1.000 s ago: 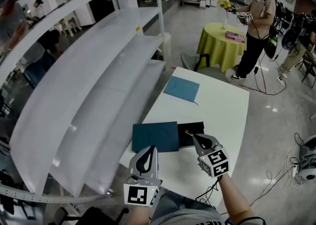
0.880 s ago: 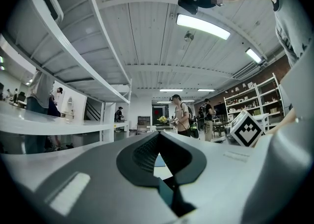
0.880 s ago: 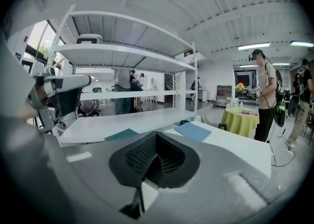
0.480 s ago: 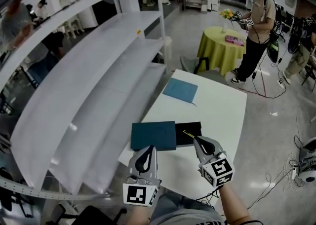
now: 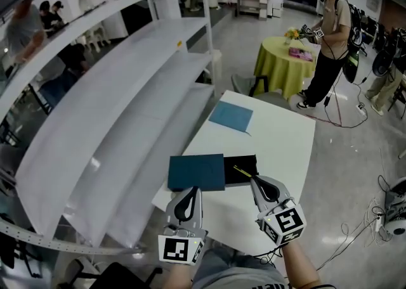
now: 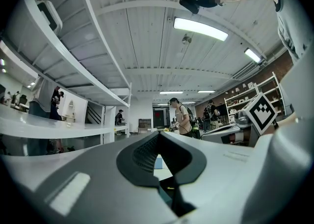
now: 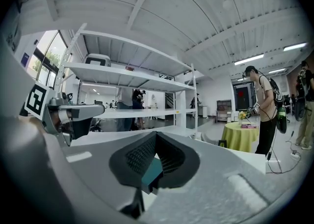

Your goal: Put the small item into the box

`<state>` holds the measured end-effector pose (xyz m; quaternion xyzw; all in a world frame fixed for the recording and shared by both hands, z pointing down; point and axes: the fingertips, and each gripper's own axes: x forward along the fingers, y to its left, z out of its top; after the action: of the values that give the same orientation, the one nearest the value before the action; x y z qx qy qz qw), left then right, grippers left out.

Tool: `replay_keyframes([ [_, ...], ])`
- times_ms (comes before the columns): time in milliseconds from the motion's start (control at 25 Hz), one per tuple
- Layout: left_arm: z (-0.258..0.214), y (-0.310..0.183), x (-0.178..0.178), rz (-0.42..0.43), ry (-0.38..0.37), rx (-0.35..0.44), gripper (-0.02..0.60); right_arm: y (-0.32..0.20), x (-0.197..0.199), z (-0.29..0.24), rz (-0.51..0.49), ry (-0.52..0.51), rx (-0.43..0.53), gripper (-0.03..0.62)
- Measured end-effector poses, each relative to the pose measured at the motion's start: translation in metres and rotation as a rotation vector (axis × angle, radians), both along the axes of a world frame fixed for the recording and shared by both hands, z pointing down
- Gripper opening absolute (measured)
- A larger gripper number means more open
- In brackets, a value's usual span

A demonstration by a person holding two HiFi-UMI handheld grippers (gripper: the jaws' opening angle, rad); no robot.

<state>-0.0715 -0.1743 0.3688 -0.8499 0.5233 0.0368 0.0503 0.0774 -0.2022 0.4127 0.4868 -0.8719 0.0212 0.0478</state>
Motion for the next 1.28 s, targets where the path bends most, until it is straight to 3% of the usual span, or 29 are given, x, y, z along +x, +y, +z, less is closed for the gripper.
replay_keyframes([
  [1280,-0.006,0.022,0.008,0.006,0.017,0.018,0.017,0.036,0.003,-0.030,0.004,-0.044,0.102,0.003],
])
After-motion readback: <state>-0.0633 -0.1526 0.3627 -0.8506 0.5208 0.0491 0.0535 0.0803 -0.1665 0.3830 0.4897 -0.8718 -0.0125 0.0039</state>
